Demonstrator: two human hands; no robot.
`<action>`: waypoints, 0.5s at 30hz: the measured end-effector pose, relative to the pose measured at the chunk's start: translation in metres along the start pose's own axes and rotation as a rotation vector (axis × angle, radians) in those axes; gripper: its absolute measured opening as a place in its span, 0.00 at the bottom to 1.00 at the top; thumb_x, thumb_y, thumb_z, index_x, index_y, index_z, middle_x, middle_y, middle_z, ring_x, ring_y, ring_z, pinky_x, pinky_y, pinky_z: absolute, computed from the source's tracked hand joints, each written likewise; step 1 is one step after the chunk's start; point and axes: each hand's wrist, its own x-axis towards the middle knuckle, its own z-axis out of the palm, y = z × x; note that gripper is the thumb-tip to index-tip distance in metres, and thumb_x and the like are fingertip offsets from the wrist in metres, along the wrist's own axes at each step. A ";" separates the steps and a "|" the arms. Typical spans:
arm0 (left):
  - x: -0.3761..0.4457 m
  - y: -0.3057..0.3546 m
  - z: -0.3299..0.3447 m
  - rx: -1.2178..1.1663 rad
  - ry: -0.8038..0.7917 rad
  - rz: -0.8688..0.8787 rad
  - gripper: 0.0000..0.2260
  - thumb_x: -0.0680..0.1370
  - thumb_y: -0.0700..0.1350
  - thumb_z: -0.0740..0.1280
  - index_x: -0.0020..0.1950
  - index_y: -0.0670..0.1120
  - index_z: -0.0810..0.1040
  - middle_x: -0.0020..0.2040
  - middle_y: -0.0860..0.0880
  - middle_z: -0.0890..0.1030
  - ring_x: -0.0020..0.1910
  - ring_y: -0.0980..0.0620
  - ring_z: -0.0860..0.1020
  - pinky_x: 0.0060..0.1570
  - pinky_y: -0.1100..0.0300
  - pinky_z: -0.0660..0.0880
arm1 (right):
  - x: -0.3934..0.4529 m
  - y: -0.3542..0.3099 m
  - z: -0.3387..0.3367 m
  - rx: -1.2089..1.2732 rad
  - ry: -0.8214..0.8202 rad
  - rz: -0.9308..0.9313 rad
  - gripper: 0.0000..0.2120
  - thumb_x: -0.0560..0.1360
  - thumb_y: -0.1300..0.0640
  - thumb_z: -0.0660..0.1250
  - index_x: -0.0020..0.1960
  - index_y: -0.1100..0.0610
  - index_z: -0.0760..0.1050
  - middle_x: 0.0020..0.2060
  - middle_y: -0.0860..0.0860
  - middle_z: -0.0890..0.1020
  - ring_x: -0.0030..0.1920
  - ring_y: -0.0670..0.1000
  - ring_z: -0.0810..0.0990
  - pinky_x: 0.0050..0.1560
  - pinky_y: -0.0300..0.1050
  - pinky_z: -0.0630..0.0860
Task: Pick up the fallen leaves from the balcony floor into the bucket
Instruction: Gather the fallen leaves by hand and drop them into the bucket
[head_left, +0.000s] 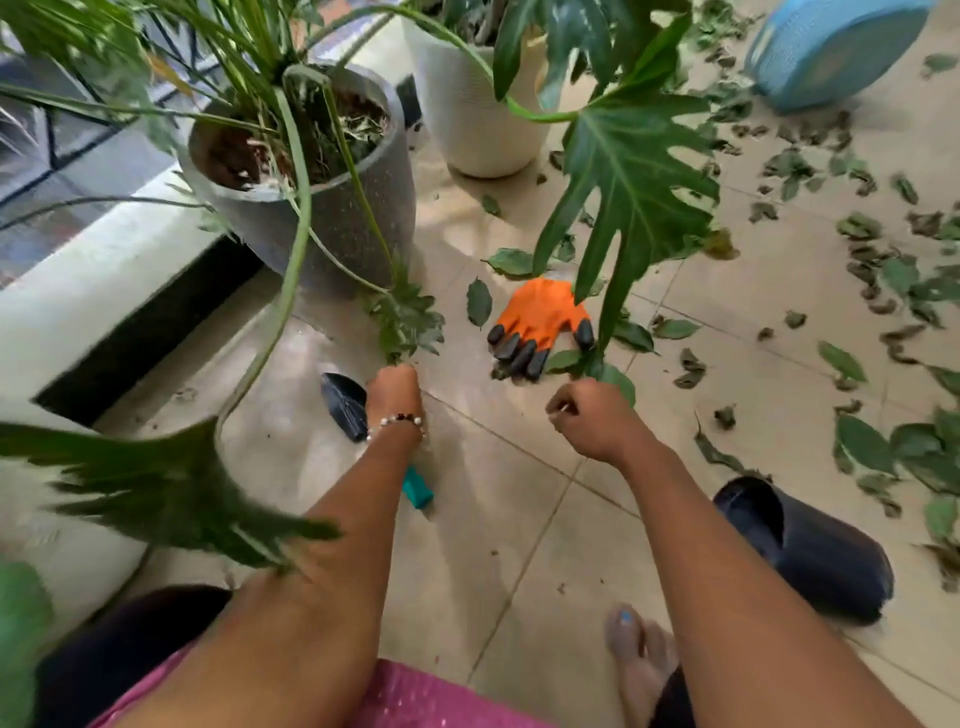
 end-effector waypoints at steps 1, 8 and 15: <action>0.000 0.002 -0.002 -0.040 0.014 -0.042 0.12 0.80 0.31 0.56 0.59 0.35 0.77 0.56 0.35 0.79 0.56 0.37 0.78 0.56 0.48 0.74 | -0.002 0.003 0.000 0.017 0.013 0.015 0.10 0.78 0.59 0.62 0.54 0.58 0.80 0.55 0.57 0.81 0.57 0.57 0.77 0.56 0.47 0.74; 0.018 0.003 -0.005 -0.028 0.009 0.050 0.15 0.82 0.36 0.57 0.69 0.38 0.70 0.69 0.38 0.68 0.66 0.39 0.70 0.69 0.50 0.66 | -0.002 0.015 0.010 0.004 0.015 -0.007 0.10 0.78 0.59 0.63 0.54 0.57 0.81 0.52 0.57 0.82 0.57 0.58 0.77 0.58 0.52 0.75; 0.011 0.009 -0.005 0.112 -0.008 0.111 0.11 0.82 0.36 0.58 0.60 0.39 0.76 0.59 0.42 0.79 0.58 0.45 0.78 0.58 0.55 0.73 | 0.003 0.006 0.013 -0.050 -0.005 -0.026 0.10 0.78 0.58 0.63 0.56 0.56 0.81 0.54 0.58 0.81 0.55 0.56 0.77 0.55 0.46 0.73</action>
